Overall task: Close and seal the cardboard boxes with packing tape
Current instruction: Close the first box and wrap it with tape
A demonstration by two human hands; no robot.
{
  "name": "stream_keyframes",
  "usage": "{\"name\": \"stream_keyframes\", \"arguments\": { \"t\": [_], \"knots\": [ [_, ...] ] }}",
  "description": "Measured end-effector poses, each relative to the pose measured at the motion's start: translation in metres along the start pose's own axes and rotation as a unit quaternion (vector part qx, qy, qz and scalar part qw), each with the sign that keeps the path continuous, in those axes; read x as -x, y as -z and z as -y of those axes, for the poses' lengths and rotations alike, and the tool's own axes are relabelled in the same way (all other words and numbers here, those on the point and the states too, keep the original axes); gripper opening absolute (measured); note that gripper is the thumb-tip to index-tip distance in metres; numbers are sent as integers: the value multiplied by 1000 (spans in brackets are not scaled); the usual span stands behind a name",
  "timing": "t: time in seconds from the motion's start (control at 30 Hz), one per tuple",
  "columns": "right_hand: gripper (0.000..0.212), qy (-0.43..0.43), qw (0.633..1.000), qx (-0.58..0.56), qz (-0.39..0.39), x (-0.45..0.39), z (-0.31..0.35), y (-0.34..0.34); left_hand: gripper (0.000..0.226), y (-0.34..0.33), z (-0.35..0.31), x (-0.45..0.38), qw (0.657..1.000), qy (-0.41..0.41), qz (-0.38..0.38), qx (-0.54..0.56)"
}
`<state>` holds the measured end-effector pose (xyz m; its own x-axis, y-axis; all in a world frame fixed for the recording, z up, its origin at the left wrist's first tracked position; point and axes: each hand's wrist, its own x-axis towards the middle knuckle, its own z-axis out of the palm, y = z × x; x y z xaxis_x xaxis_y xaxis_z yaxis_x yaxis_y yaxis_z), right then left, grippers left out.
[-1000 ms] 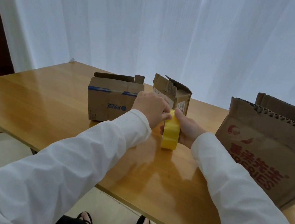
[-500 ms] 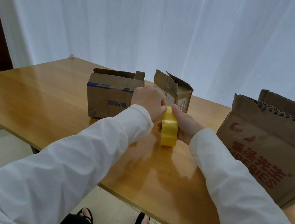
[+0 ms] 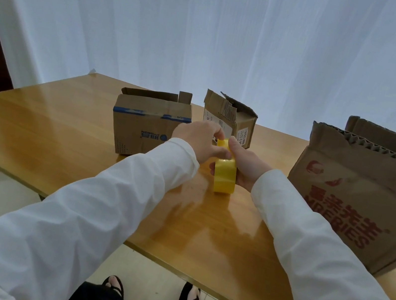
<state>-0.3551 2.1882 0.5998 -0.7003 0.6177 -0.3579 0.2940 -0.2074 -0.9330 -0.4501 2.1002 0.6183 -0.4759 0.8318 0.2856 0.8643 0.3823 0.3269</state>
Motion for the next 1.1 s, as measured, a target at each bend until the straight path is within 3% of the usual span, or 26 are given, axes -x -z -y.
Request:
{"name": "stream_keyframes", "arguments": {
  "t": [0.13,0.3,0.4,0.47,0.6,0.77,1.0,1.1],
  "knots": [
    [49,3,1000,-14,-1,1,1,-1,40,4,-4,-2,1000,4,-18,-25],
    [34,5,1000,-30,5,3,2,-3,34,11,-5,-8,999,16,37,9],
    [37,3,999,-38,5,3,2,-3,20,8,-5,-10,995,10,89,32],
    [41,3,999,-51,6,3,0,-2,18,4,-6,-9,996,5,85,40],
    [54,7,998,-59,4,2,-1,-1,38,2,-6,-9,998,7,52,21],
    [57,5,997,-74,6,-1,-1,-1,37,5,-8,-13,999,11,32,-21],
    [59,5,995,-95,1,-5,-5,5,15,-2,-14,-15,994,13,81,73],
    [58,13,995,-102,3,-4,-6,6,17,-6,-15,-13,993,15,76,87]
  ]
}}
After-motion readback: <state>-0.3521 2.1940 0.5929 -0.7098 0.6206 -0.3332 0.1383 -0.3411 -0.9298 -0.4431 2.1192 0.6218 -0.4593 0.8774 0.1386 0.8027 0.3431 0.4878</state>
